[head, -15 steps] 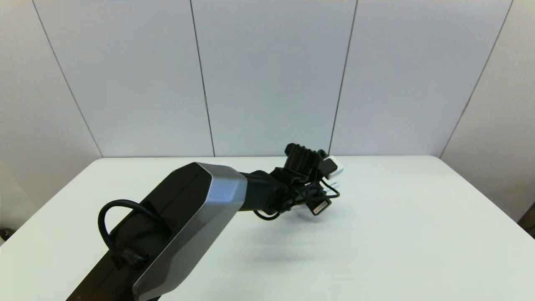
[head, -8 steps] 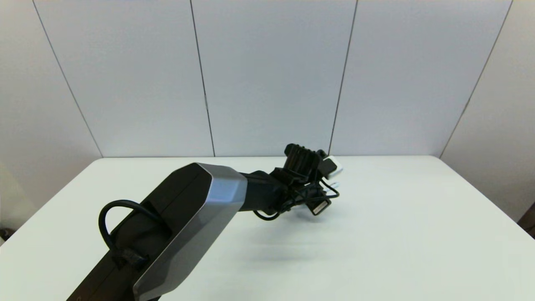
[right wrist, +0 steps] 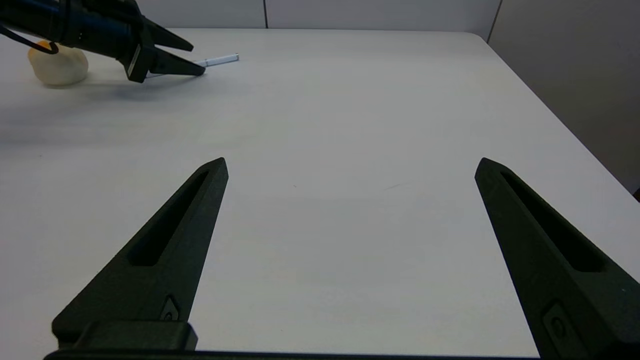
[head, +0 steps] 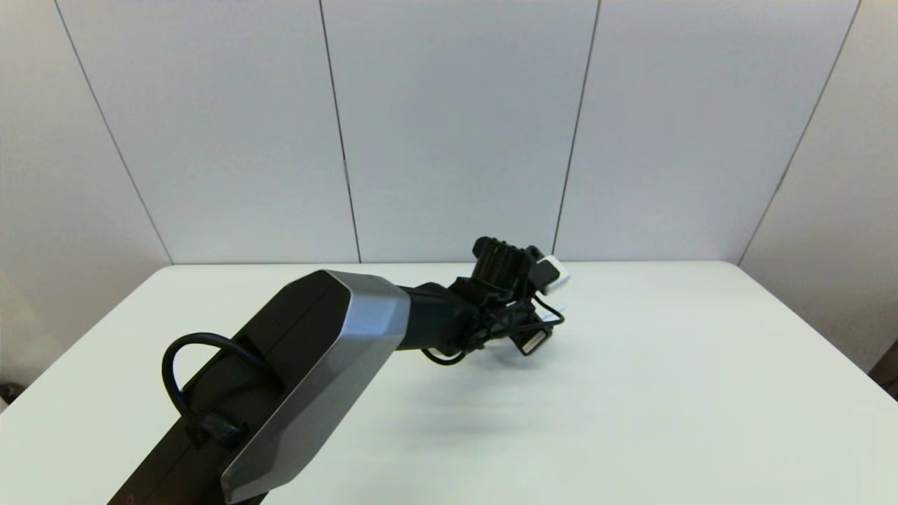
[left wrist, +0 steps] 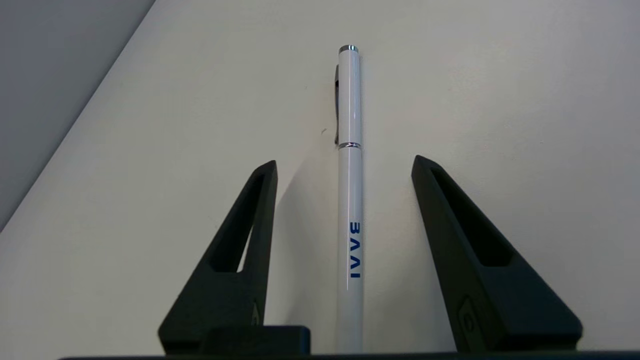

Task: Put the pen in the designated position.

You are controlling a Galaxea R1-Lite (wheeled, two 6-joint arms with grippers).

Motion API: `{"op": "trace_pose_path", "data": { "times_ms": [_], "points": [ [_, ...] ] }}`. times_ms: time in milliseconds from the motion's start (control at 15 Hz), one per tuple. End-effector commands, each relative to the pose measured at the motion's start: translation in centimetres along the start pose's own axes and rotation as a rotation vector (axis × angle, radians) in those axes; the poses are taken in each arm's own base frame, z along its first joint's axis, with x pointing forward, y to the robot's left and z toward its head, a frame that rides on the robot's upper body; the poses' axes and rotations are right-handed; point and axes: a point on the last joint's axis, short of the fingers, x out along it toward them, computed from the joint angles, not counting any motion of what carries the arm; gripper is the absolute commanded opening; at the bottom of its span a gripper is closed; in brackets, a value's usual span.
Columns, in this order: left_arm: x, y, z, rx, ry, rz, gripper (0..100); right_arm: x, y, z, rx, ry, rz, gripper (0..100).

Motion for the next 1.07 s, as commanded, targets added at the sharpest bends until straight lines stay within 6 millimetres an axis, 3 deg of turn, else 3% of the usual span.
{"op": "trace_pose_path", "data": {
  "times_ms": [67,333,533,733,1067],
  "points": [
    [-0.7,0.3,0.8,0.002,-0.013,0.007,100,0.0,0.0,0.0,-0.001,0.001,0.001,100],
    [-4.0,1.4,4.0,0.009,-0.073,0.033,100,0.0,0.0,0.0,-0.001,0.001,0.001,100],
    [-8.5,2.4,7.2,0.013,-0.116,0.055,100,0.0,0.0,0.0,-0.001,0.001,0.001,100],
    [-14.5,3.4,10.8,0.021,-0.195,0.103,100,0.0,0.0,0.0,-0.001,0.001,0.001,100],
    [-25.2,5.0,14.1,0.007,-0.272,0.281,100,0.0,0.0,0.0,-0.001,0.002,0.001,100]
  ]
}}
